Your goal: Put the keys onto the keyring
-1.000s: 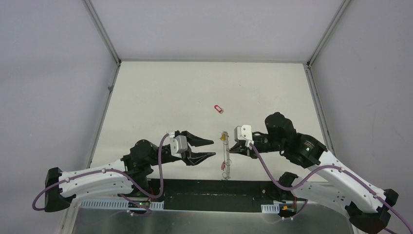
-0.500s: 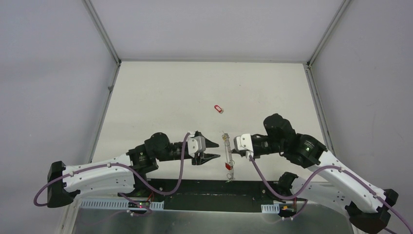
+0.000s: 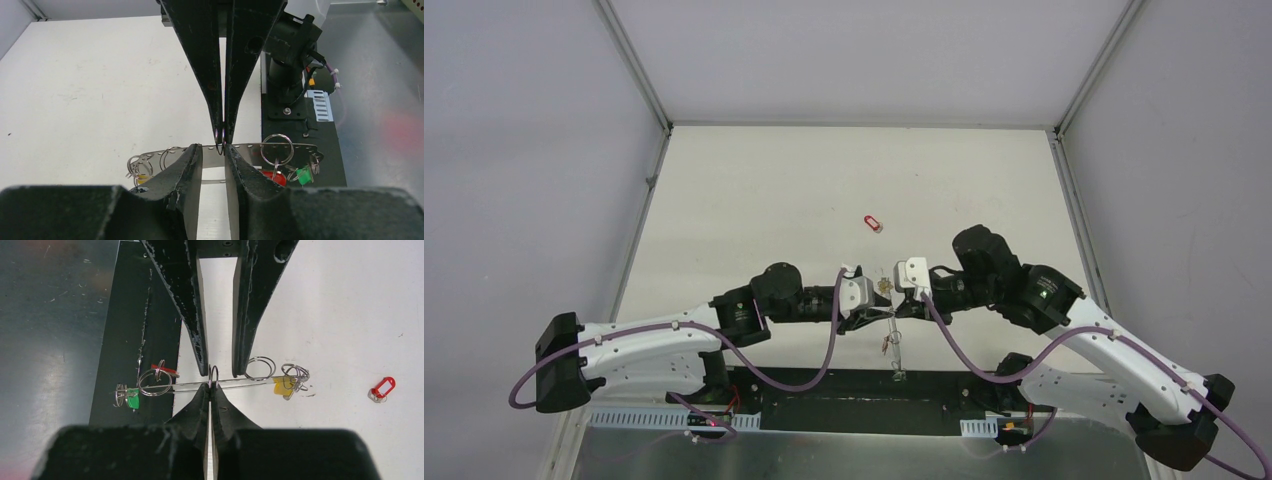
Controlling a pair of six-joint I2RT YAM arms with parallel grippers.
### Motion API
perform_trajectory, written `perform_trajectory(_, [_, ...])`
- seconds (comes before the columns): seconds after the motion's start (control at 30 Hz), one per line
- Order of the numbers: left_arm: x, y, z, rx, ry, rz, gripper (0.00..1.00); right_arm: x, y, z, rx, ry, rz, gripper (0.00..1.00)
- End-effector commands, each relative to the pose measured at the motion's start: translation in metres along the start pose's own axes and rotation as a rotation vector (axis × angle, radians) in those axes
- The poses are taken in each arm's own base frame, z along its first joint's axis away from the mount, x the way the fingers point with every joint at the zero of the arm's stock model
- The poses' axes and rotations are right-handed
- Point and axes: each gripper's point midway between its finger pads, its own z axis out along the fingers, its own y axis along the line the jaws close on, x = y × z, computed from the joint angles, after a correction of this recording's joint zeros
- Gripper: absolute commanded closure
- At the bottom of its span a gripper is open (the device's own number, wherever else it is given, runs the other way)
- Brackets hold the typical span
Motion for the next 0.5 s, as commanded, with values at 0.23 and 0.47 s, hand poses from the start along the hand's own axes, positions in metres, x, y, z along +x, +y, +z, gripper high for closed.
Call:
perform_trajectory(0.23, [-0.035,-0.002,0.01,0.023,-0.107,0.026,0.97,-0.026,0.001,-0.007,-0.004,-0.076,-0.01,1.0])
perform_trajectory(0.47, [-0.042,0.002,0.002,-0.019,-0.162,-0.007,1.0,-0.026,-0.015,-0.009,0.096,-0.073,0.041,0.88])
